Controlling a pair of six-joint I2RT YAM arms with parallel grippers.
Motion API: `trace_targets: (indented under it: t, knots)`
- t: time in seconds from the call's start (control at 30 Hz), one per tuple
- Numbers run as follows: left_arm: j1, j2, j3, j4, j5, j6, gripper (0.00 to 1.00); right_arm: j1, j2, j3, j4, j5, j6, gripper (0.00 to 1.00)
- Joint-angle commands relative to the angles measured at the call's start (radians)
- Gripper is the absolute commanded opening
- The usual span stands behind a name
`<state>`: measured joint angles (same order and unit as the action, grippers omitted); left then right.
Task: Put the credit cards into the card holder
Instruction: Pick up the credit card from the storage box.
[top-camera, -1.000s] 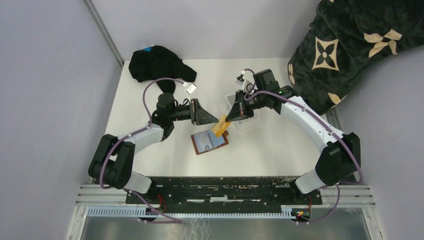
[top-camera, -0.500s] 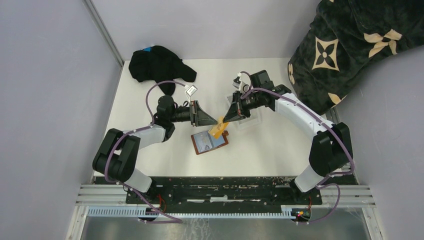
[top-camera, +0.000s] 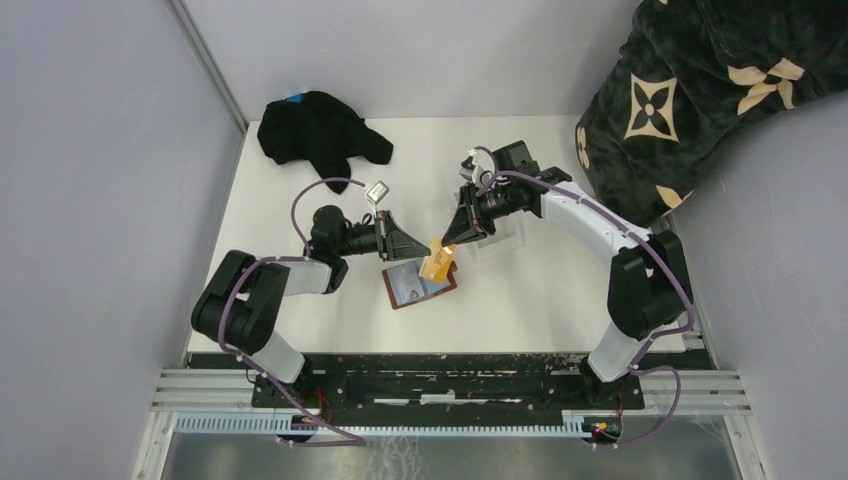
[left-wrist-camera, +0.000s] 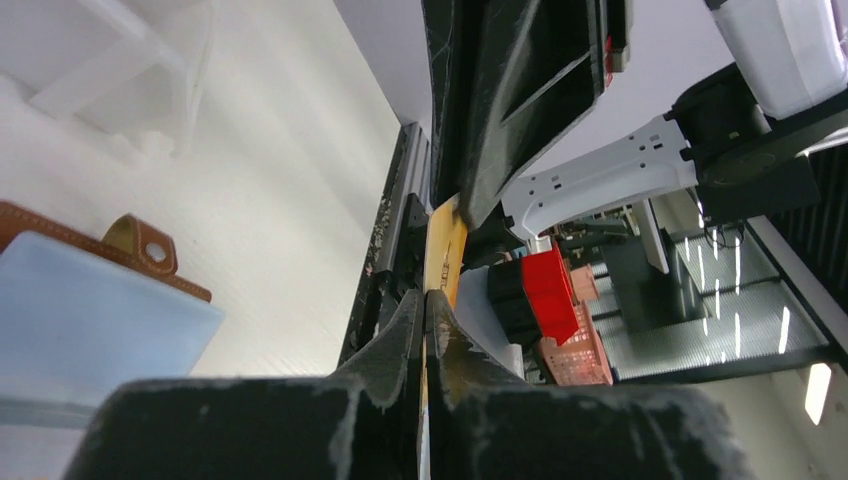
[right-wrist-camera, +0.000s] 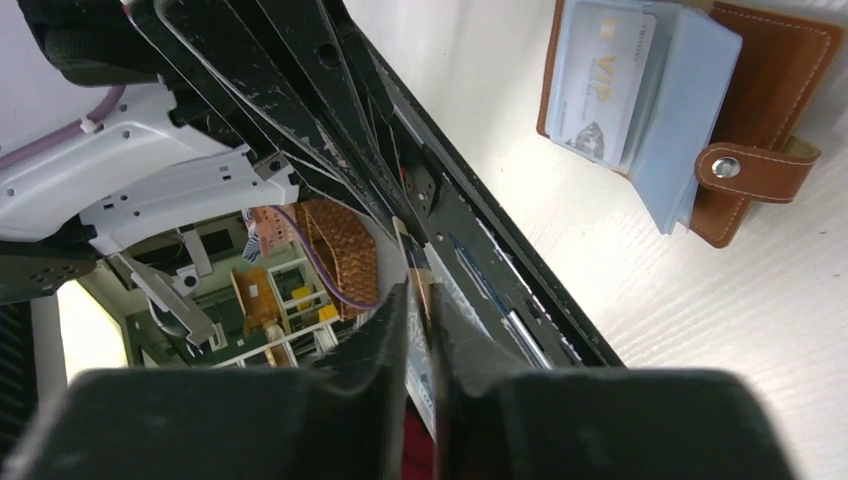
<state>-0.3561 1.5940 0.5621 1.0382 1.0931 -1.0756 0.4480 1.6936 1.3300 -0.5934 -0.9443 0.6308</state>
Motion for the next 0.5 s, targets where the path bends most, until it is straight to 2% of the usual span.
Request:
trace_targets:
  t: [0.0, 0.1, 0.2, 0.47]
  knots:
    - [0.015, -0.053, -0.092, 0.033, -0.076, 0.003, 0.03, 0.0, 0.02, 0.095, -0.013, 0.034, -0.067, 0.24]
    - [0.017, -0.132, -0.137, -0.142, -0.207, 0.114, 0.03, 0.0, 0.034, 0.123, -0.073, 0.082, -0.115, 0.35]
    - [0.017, -0.194, -0.187, -0.208, -0.325, 0.142, 0.03, 0.0, 0.049, 0.14, -0.097, 0.104, -0.14, 0.42]
    - [-0.011, -0.341, -0.331, -0.3, -0.653, 0.112, 0.03, 0.014, 0.09, 0.159, -0.131, 0.307, -0.191, 0.43]
